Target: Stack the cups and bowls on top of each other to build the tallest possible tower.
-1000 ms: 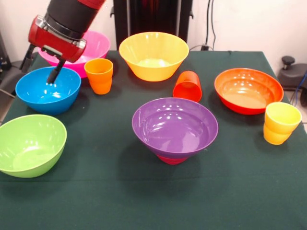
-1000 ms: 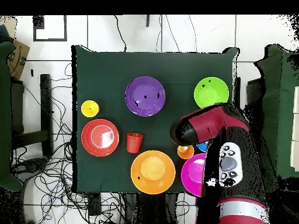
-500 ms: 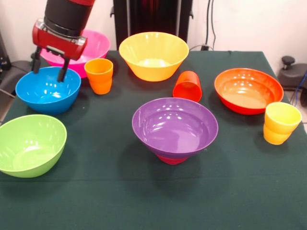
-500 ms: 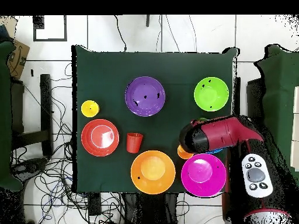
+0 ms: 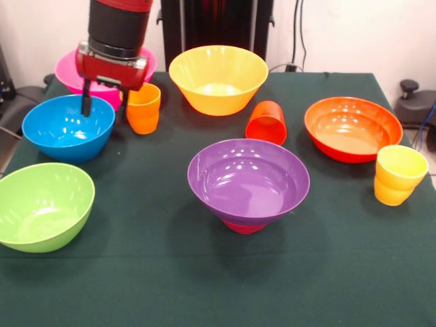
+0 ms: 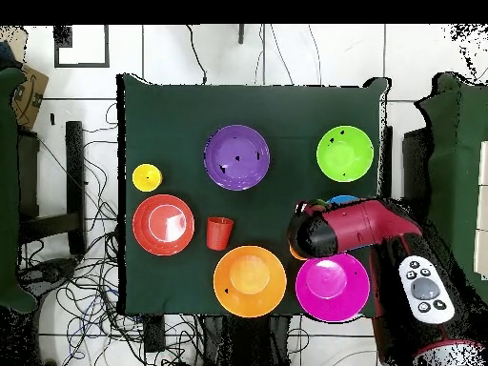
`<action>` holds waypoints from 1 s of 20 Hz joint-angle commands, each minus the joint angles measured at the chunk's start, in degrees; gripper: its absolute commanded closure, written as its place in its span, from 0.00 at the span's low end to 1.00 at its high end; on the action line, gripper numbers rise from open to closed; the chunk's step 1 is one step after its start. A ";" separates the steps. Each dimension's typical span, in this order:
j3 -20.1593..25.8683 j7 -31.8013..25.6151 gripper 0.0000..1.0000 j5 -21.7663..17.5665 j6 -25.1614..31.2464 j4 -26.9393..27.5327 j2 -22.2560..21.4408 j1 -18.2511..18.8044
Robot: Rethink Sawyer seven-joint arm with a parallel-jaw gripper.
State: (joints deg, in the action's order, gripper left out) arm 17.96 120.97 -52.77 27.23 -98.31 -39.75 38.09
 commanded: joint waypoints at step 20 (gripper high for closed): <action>6.58 -13.29 0.00 -12.55 1.87 0.71 2.76 -2.98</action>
State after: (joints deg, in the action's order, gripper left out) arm 25.33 120.96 -57.97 26.65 -100.67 -39.65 37.88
